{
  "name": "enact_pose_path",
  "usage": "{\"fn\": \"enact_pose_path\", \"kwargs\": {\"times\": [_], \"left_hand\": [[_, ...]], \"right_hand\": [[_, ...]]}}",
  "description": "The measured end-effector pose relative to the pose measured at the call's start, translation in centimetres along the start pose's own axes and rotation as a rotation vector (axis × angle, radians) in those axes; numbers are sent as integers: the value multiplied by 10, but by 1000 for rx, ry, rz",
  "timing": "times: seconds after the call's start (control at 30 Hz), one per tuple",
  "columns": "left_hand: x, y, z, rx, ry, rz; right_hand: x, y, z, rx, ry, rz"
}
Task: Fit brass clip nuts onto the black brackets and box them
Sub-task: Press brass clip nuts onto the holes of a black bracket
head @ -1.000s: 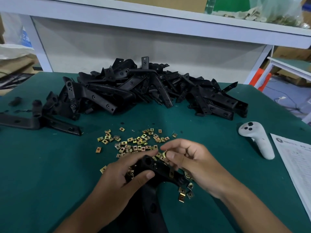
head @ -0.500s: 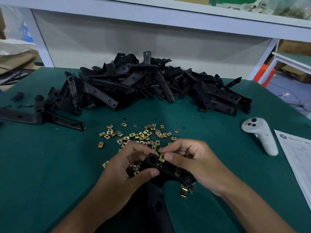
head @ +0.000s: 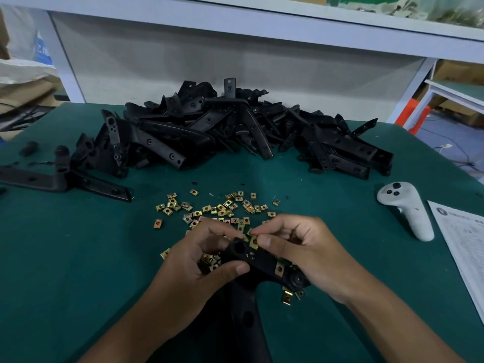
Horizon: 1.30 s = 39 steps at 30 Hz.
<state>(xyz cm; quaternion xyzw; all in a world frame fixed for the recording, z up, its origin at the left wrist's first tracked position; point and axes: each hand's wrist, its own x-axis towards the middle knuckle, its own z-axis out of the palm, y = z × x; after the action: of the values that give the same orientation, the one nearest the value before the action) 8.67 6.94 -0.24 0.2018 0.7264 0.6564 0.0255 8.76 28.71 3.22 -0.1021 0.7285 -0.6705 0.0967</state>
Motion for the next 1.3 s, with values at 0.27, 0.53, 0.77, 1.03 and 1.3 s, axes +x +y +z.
{"fn": "enact_pose_path", "kwargs": {"times": [0.27, 0.53, 0.77, 1.03, 1.3], "left_hand": [[1, -1, 0, -26, -33, 4], [3, -4, -3, -64, -18, 21], [6, -6, 0, -58, 49, 23], [9, -5, -6, -124, 242, 69], [11, 14, 4, 77, 287, 199]], "right_hand": [[-1, -2, -4, -38, -42, 13], [-4, -2, -3, -45, -119, 31], [-2, 2, -5, -97, -205, 17], [3, 10, -8, -407, 198, -255], [-12, -24, -20, -613, 288, -543]]}}
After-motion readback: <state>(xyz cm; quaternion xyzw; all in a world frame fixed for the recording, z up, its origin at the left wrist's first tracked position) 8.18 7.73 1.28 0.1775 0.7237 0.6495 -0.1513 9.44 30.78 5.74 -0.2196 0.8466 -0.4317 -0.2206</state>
